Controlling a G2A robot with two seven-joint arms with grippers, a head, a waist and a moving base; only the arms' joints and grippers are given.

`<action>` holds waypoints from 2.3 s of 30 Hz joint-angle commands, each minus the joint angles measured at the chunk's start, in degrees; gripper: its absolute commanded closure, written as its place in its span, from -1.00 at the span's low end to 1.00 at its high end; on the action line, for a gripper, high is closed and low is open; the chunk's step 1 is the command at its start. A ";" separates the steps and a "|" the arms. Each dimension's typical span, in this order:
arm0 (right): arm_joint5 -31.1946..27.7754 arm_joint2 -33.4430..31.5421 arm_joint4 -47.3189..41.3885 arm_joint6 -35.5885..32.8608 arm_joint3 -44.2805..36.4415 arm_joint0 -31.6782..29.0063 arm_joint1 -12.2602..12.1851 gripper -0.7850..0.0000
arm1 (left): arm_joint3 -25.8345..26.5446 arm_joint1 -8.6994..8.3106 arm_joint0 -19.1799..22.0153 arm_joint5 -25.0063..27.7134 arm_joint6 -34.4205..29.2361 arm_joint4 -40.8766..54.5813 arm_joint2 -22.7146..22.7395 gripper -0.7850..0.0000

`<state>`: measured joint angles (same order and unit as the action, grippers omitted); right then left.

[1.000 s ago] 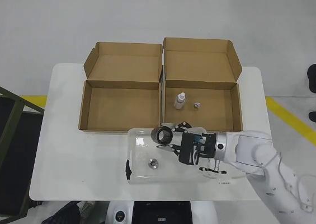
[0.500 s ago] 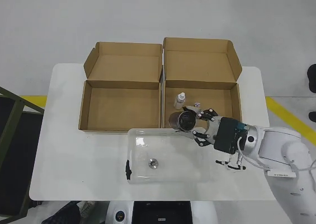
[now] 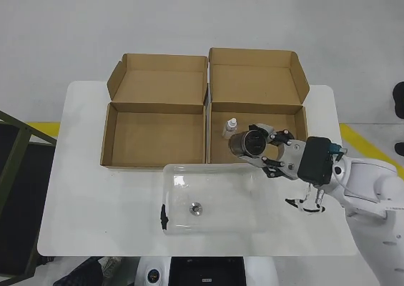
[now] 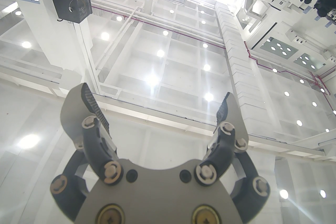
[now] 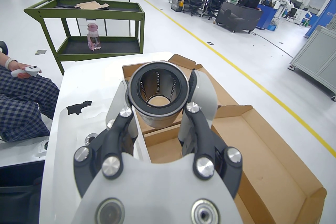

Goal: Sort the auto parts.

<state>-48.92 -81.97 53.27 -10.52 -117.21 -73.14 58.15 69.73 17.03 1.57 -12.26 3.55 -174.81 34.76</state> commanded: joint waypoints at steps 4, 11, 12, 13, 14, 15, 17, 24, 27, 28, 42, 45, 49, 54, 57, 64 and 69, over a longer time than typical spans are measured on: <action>0.07 -0.26 -0.91 -0.08 0.54 0.35 -0.09 1.00 | 0.00 0.00 0.00 0.00 0.00 0.00 0.00 -1.00; 0.69 0.43 -1.17 -0.51 1.48 1.13 -0.11 1.00 | 0.00 0.00 0.00 0.00 0.00 0.00 0.00 -1.00; 0.87 1.03 -0.91 -0.87 1.63 1.45 -0.07 1.00 | 0.00 0.00 0.00 0.00 0.00 0.00 0.00 -1.00; 1.17 1.71 -0.59 -1.26 1.87 1.85 -0.02 1.00 | 0.00 0.00 0.00 0.00 0.00 0.00 0.00 -1.00; 1.42 2.54 -0.39 -1.57 2.15 2.28 0.05 1.00 | 0.00 0.00 0.00 0.00 0.00 0.00 0.00 -1.00; 1.65 3.42 -0.19 -1.81 2.46 2.80 0.14 1.00 | 0.00 0.00 0.00 0.00 0.00 0.00 0.00 -1.00; 2.13 5.36 0.51 -2.53 3.23 4.01 0.33 1.00 | 0.00 0.00 0.00 0.00 0.00 0.00 0.00 -1.00; 4.63 13.54 3.57 -4.46 6.69 9.82 1.50 1.00 | 0.00 0.00 0.00 0.00 0.00 0.00 0.00 -1.00; 5.92 17.41 4.12 -5.30 8.98 12.67 2.23 1.00 | 0.00 0.00 0.00 0.00 0.00 0.00 0.00 -1.00; 6.36 18.63 4.00 -5.74 9.74 13.63 2.49 1.00 | 0.00 0.00 0.00 0.00 0.00 0.00 0.00 -1.00; 13.47 33.91 7.47 -9.63 20.01 26.19 7.01 1.00 | 0.00 0.00 0.00 0.00 0.00 0.00 0.00 -1.00; 15.04 36.77 7.83 -10.34 22.79 29.16 8.31 1.00 | 0.00 0.00 0.00 0.00 0.00 0.00 0.00 -1.00; 17.15 40.08 8.07 -10.96 26.40 32.61 10.08 1.00 | 0.00 0.00 0.00 0.00 0.00 0.00 0.00 -1.00; 20.12 42.86 8.30 -11.48 30.92 36.04 12.11 1.00 | 0.00 0.00 0.00 0.00 0.00 0.00 0.00 -1.00; 21.50 44.01 8.33 -11.79 33.68 37.71 13.20 1.00 | 0.00 0.00 0.00 0.00 0.00 0.00 0.00 -1.00; 24.40 46.09 8.53 -11.84 39.63 40.24 15.50 1.00 | 0.00 0.00 0.00 0.00 0.00 0.00 0.00 -1.00; 25.56 47.28 9.10 -11.97 43.29 41.42 16.92 1.00 | 0.00 0.00 0.00 0.00 0.00 0.00 0.00 -1.00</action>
<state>-23.56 -34.89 62.26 -22.43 -74.63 -31.91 74.83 69.73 17.03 1.57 -12.26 3.55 -174.81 34.76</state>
